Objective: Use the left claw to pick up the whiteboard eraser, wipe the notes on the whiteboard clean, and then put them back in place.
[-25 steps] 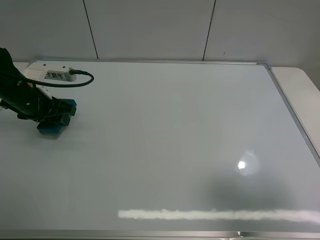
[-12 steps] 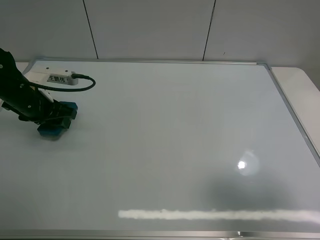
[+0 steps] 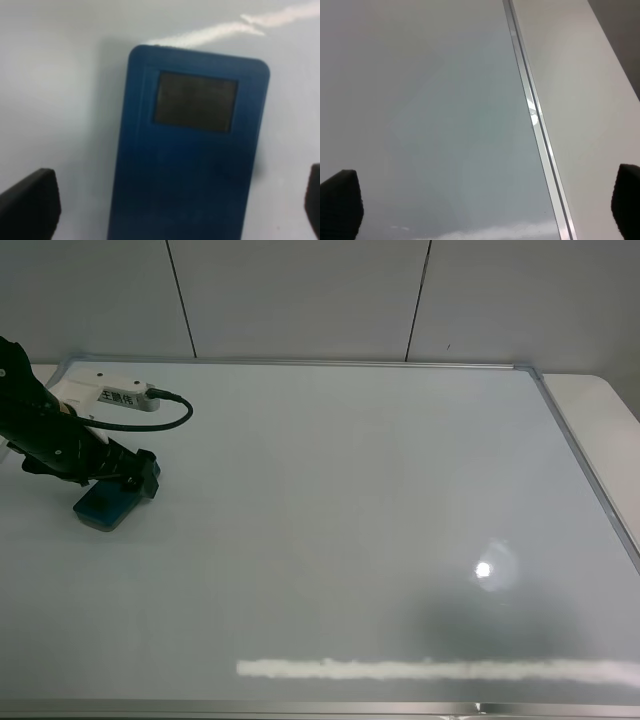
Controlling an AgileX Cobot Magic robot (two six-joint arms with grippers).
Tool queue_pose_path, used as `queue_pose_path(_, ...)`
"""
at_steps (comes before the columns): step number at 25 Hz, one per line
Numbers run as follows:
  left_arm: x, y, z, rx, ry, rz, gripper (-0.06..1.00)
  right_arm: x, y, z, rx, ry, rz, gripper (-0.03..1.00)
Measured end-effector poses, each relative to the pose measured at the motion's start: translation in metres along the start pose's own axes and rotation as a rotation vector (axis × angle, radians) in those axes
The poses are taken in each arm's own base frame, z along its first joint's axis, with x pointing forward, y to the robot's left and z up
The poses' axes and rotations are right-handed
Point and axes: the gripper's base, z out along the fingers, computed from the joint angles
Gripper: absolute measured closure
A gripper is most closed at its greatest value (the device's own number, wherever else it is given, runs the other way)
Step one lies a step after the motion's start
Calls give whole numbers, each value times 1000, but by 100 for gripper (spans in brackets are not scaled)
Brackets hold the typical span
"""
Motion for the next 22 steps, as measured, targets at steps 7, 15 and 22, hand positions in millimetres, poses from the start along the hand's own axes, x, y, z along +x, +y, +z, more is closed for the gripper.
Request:
queue_pose_path(7,-1,0,-3,1,-10,-59,-4,0,0,0,0,0,0,-2)
queue_pose_path(15,-7,1,-24,-2,-71,-76,-5,0,0,0,0,0,0,-2)
queue_pose_path(22,-11,11,-86,-28,-224,-91,-5,0,0,0,0,0,0,-2)
